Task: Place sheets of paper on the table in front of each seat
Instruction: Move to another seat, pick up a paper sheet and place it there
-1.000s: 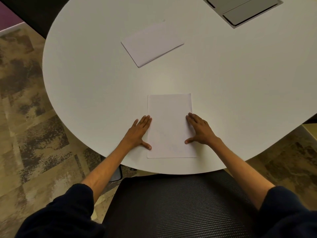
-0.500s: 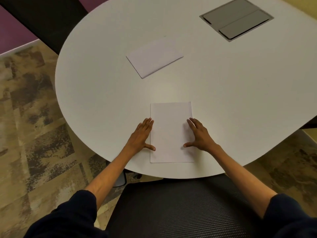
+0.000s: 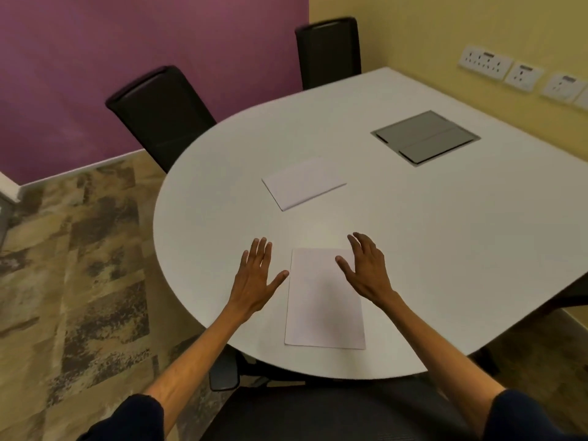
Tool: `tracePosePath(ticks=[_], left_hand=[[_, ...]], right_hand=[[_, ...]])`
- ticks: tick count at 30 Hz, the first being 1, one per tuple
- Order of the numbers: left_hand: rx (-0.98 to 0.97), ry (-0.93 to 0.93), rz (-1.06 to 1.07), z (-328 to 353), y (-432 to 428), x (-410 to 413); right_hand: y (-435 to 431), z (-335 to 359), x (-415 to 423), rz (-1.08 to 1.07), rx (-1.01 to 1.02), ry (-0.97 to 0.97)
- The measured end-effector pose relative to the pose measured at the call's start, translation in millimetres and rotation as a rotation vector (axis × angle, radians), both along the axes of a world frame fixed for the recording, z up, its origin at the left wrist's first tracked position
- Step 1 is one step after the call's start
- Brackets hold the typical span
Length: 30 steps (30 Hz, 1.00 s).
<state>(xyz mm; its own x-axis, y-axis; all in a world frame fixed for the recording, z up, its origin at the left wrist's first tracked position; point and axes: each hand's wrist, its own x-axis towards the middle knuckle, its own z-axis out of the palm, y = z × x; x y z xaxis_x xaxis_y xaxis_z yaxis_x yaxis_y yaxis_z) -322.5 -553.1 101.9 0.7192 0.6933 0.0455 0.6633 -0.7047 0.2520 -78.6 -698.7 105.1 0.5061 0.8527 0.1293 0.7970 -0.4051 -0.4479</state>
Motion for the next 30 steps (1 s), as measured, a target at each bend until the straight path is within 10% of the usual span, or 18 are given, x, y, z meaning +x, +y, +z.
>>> tracePosePath(ticks=[30], left_hand=[[0.220, -0.182, 0.297, 86.9, 132.7, -362.6]], right_hand=[[190.5, 91.8, -363.3, 0.051, 0.311, 0.079]])
